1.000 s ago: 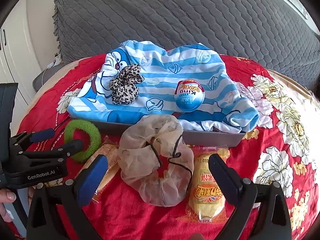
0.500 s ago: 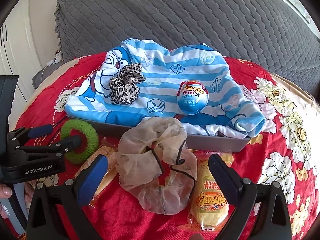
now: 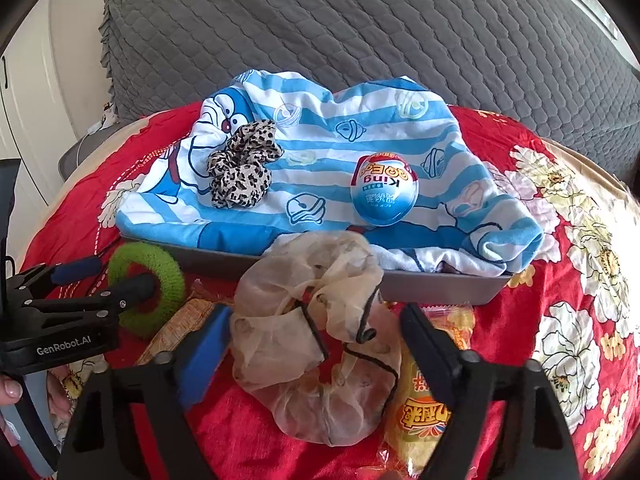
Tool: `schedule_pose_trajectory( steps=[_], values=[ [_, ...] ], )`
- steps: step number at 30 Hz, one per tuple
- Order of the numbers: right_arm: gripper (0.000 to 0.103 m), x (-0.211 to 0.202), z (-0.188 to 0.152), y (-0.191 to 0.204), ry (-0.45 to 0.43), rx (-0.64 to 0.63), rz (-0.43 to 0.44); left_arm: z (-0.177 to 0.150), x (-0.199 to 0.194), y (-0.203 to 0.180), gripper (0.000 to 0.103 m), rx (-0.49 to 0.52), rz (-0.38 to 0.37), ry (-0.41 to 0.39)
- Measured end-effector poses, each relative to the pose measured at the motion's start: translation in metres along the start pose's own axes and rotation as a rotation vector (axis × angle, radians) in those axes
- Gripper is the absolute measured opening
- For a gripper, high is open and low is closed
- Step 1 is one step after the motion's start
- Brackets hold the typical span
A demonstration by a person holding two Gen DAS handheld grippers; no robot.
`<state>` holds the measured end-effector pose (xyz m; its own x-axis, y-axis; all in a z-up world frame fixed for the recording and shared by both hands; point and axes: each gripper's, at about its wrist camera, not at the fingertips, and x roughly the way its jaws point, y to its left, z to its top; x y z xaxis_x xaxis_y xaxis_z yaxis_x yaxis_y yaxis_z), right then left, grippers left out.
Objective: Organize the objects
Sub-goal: 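Close left gripper on green ring while right gripper closes on sheer scrunchie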
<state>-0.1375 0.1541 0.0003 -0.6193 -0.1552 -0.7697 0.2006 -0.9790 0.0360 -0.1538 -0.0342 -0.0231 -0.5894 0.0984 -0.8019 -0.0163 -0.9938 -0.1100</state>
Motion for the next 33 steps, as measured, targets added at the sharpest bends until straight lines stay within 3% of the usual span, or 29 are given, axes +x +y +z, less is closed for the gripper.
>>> schedule_pose_trajectory(
  steps=[5,8,10,16,21,33],
  values=[
    [0.066,0.0021,-0.0024,0.0005,0.011,-0.002,0.007,-0.0007,-0.0013,-0.0042,0.086,0.014,-0.030,0.000],
    [0.056,0.0025,-0.0025,0.0009,0.016,-0.003,0.012,-0.0007,0.0001,-0.0069,0.067,0.036,-0.042,0.011],
    [0.049,0.0028,-0.0029,0.0017,0.022,-0.005,0.018,-0.0014,0.0021,-0.0073,0.065,0.041,-0.048,0.024],
    [0.046,-0.0001,-0.0030,0.0052,0.017,-0.018,0.031,-0.0015,0.0039,-0.0065,0.042,0.042,-0.052,0.034],
    [0.046,-0.0012,-0.0026,0.0043,0.014,-0.012,0.038,-0.0014,0.0029,-0.0042,0.016,0.032,-0.046,0.037],
    [0.022,-0.0018,-0.0030,0.0010,0.015,-0.001,0.050,-0.0045,-0.0041,-0.0084,0.012,0.048,-0.060,0.030]
  ],
)
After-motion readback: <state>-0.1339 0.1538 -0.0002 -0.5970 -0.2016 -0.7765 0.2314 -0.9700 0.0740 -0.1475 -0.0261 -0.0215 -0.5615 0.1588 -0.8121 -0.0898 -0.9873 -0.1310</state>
